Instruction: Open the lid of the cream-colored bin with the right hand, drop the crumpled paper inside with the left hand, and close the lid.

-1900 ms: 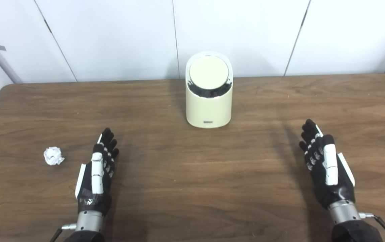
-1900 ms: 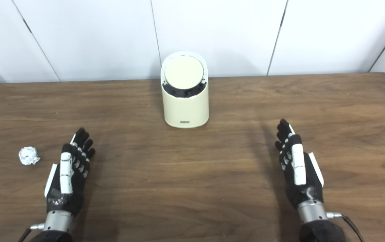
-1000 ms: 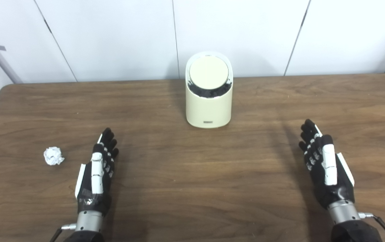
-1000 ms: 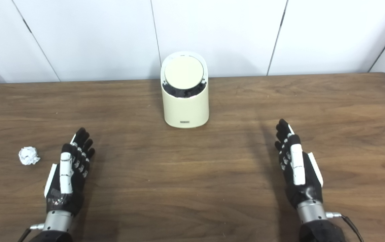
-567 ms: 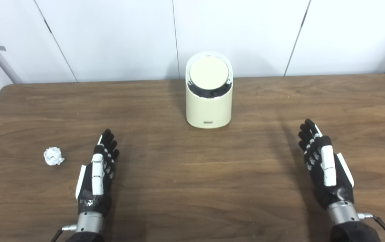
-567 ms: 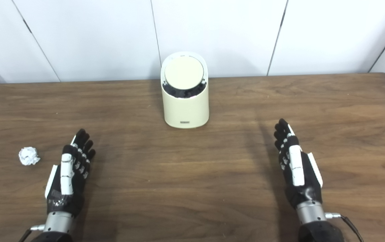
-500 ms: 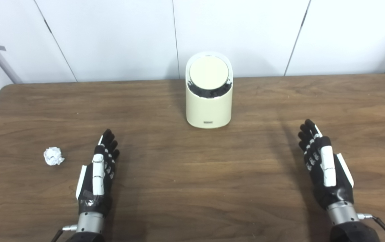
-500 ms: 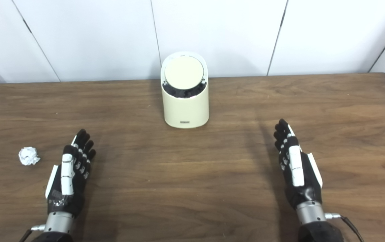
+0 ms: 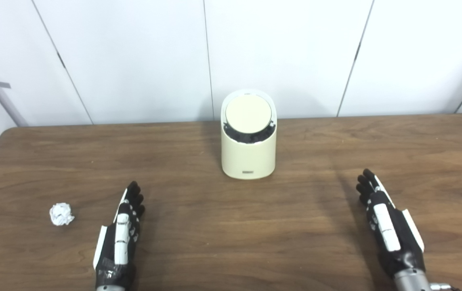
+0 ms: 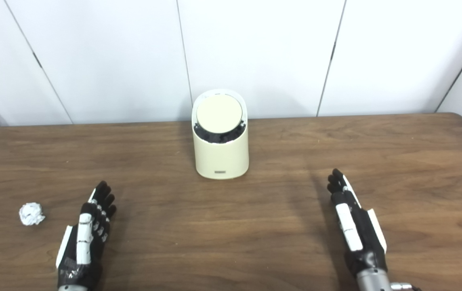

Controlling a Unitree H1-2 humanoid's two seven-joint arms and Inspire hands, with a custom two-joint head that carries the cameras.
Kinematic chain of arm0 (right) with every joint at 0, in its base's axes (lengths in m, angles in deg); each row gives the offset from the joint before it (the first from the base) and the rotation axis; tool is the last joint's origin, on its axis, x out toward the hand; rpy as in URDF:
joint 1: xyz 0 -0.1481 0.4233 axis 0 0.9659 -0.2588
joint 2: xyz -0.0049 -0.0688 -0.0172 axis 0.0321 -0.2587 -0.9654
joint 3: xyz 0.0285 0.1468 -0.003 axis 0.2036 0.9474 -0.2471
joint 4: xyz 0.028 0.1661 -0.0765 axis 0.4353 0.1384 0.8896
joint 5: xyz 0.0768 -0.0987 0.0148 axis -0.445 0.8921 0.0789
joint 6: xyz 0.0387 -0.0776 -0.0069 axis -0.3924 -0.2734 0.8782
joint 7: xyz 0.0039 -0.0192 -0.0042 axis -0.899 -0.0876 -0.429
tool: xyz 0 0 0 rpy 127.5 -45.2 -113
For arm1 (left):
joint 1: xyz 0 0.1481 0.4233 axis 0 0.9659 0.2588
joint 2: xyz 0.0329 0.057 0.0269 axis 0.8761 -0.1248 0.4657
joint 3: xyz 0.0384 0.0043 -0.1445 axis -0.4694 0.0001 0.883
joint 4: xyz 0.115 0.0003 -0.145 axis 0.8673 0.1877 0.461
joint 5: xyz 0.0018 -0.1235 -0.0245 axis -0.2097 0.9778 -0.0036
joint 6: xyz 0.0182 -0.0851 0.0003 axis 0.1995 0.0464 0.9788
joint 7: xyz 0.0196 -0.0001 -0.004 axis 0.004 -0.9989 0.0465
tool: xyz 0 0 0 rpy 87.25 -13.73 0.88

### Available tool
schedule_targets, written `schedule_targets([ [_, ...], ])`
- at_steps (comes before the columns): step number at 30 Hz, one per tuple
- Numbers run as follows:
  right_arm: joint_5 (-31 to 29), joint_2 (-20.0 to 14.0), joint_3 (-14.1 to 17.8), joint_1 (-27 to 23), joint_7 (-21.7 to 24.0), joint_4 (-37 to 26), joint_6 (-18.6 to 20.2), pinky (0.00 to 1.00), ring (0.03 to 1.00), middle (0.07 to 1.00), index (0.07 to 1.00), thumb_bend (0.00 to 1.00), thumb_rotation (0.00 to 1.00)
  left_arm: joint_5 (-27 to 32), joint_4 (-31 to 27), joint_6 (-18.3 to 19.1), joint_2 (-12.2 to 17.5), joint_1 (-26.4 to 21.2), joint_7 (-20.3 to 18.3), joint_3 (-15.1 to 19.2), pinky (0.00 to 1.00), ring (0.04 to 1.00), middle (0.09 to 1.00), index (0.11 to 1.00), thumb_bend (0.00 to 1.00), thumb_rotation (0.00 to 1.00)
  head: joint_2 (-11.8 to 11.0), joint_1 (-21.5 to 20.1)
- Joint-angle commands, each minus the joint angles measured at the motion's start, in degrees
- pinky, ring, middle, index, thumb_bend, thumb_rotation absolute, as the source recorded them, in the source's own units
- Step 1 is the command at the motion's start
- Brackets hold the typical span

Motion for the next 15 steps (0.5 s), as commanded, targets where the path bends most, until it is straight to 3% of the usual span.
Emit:
schedule_targets([
  [1, 0.4, -0.9, 0.4, -2.9, -0.3, -2.0, -1.0, 0.99, 0.945, 0.94, 0.942, 0.66, 0.87, -0.8, -0.6, -1.2, -0.8, 0.3, 0.3, -0.5, 1.0, 1.0, 1.0, 1.0, 0.47, 1.0, -0.2, 0.0],
  [8, 4.4, -4.0, -0.7, -8.7, 0.0, -1.9, 2.4, 0.99, 0.96, 0.945, 0.945, 0.61, 0.78, -0.8, -0.1, -1.6, -1.0, 0.2, 0.3, -0.9, 1.0, 1.0, 1.0, 1.0, 0.45, 1.0, -0.9, 0.0],
  [15, 7.5, -5.9, -2.4, -14.5, 0.6, -2.1, 5.6, 0.95, 0.954, 0.94, 0.932, 0.57, 0.75, -1.6, 0.6, -1.8, -1.4, 0.0, 0.7, -1.2, 1.0, 1.0, 1.0, 1.0, 0.43, 1.0, -2.0, 0.1],
])
